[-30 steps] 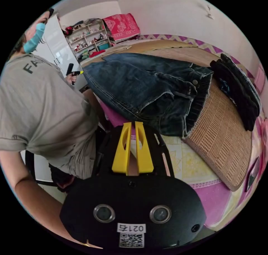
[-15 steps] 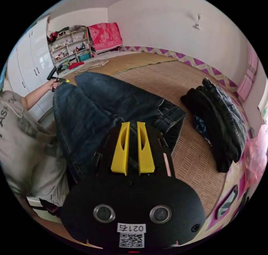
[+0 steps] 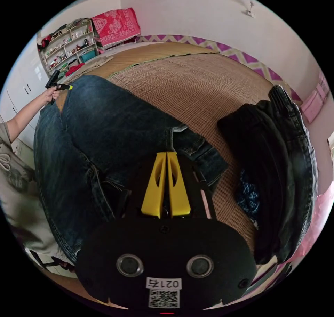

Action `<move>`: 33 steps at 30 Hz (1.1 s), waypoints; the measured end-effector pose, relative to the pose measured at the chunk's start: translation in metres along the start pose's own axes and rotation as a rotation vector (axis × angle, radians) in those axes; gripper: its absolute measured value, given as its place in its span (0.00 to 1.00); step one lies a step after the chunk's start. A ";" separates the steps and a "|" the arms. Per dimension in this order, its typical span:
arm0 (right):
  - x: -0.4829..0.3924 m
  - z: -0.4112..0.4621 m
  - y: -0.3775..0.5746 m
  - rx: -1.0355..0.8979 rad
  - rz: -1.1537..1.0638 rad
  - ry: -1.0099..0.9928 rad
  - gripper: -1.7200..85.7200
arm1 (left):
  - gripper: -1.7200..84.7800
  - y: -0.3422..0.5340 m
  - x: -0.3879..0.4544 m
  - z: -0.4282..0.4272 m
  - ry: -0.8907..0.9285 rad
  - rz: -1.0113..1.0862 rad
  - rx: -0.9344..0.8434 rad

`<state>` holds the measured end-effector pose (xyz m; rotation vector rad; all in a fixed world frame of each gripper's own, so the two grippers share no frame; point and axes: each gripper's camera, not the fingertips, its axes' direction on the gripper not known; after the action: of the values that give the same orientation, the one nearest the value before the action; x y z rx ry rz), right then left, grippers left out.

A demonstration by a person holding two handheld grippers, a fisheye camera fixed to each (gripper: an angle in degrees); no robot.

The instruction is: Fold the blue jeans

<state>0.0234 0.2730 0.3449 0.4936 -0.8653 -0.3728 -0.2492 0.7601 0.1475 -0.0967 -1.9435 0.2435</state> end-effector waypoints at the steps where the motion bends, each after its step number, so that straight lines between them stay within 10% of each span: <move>1: 0.001 0.001 -0.006 0.013 -0.002 0.026 0.01 | 0.01 -0.012 -0.002 0.006 -0.005 0.003 0.012; 13: -0.016 -0.087 0.071 0.092 0.063 -0.061 0.01 | 0.01 0.012 0.066 -0.021 0.132 0.210 0.028; 19: -0.073 -0.072 0.171 -0.091 0.009 0.075 0.01 | 0.01 0.092 0.118 0.016 -0.129 0.365 -0.215; 33: -0.121 -0.153 0.311 -0.066 0.266 0.168 0.01 | 0.01 0.110 0.086 -0.014 -0.037 0.253 -0.088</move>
<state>0.1077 0.6301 0.3563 0.3384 -0.7414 -0.1135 -0.2744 0.8853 0.2071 -0.3998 -1.9774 0.3281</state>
